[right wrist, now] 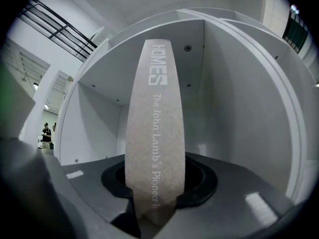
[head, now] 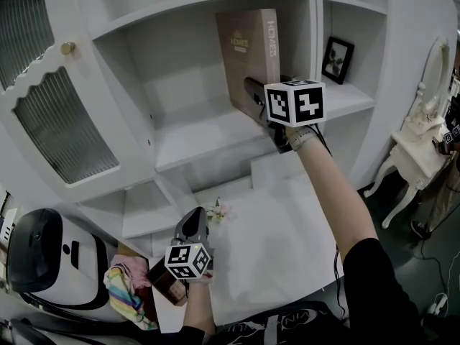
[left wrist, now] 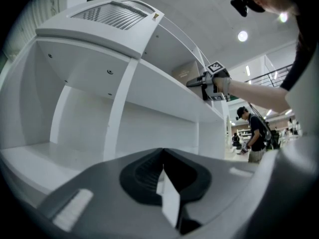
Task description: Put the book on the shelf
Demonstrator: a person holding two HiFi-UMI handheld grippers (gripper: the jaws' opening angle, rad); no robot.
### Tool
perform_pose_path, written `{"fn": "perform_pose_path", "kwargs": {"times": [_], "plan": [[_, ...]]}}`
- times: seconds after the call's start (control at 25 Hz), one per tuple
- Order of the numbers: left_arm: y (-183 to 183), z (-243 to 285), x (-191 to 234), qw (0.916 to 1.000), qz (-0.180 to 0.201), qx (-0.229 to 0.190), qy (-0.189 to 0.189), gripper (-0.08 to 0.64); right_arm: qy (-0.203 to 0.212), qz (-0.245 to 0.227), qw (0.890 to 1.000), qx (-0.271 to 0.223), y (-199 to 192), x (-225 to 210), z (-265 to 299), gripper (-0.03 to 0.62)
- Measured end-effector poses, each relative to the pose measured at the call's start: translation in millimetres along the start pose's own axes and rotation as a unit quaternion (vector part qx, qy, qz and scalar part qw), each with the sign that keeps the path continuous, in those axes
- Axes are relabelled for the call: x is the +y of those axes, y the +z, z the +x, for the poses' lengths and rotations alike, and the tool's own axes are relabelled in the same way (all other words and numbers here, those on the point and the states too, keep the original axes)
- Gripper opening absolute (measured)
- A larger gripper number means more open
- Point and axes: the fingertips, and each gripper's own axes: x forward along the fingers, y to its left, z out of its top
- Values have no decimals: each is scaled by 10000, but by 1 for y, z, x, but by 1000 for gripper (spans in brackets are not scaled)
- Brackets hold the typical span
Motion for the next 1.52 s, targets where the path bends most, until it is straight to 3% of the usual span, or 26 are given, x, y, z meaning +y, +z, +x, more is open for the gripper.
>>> {"fn": "perform_pose_path", "kwargs": {"times": [1.12, 1.32, 1.52], "plan": [[-8, -8, 5, 9997, 83, 184, 144, 0, 5, 5, 10000, -5, -4, -2, 34, 182], [-9, -16, 5, 9996, 99, 211, 186, 0, 133, -5, 9999, -92, -5, -1, 23, 245], [-10, -20, -1, 9996, 106, 224, 126, 0, 155, -23, 9998, -90, -9, 2, 11, 261]]}}
